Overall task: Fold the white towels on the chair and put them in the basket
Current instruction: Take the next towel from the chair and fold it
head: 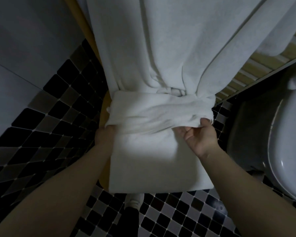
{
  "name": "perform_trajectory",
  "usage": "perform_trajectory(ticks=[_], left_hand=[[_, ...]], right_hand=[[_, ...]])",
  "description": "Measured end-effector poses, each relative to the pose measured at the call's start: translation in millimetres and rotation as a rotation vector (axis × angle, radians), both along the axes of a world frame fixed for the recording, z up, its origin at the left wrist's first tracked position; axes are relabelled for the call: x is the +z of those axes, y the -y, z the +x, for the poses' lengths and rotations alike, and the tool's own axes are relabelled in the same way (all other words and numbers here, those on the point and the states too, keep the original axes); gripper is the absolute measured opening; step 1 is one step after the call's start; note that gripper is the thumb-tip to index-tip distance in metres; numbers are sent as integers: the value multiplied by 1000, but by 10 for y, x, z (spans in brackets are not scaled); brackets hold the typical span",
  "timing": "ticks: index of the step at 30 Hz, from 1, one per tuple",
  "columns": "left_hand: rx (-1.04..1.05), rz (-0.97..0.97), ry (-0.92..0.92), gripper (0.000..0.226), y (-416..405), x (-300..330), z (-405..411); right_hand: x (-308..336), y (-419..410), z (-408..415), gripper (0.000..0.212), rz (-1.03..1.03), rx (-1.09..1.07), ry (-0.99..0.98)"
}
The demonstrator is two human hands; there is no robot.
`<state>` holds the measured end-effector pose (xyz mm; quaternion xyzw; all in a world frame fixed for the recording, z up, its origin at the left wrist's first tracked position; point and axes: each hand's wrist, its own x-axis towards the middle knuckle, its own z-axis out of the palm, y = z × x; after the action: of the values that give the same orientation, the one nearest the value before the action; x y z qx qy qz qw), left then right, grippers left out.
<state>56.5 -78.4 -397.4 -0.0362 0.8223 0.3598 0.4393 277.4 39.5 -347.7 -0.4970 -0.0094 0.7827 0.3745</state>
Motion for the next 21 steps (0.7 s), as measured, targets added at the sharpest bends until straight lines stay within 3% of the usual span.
perform_trajectory(ticks=[3,6,9,11,15,19,21], left_hand=[[91,93,63,53,-65,-165,-222],[356,299,287,21,-231,346,-116],[525,518,428,19,-312,674,28],[585,632,463,21,-294,855,99],[639,669,428,19,-100,1115,288],[598,628,352,13,417,1169,526],[459,449,259,11,833,1037,618]], right_hand=[[188,-139,-68,36,81,4,-73],[354,-219,-122,38,68,-63,-126],[533,-156,-126,46,49,-181,-235],[654,-76,-98,49,63,-240,-312],[857,197,71,49,40,-337,-394],[894,641,501,39,10,-318,-212],[783,934,829,35,-17,-181,23]])
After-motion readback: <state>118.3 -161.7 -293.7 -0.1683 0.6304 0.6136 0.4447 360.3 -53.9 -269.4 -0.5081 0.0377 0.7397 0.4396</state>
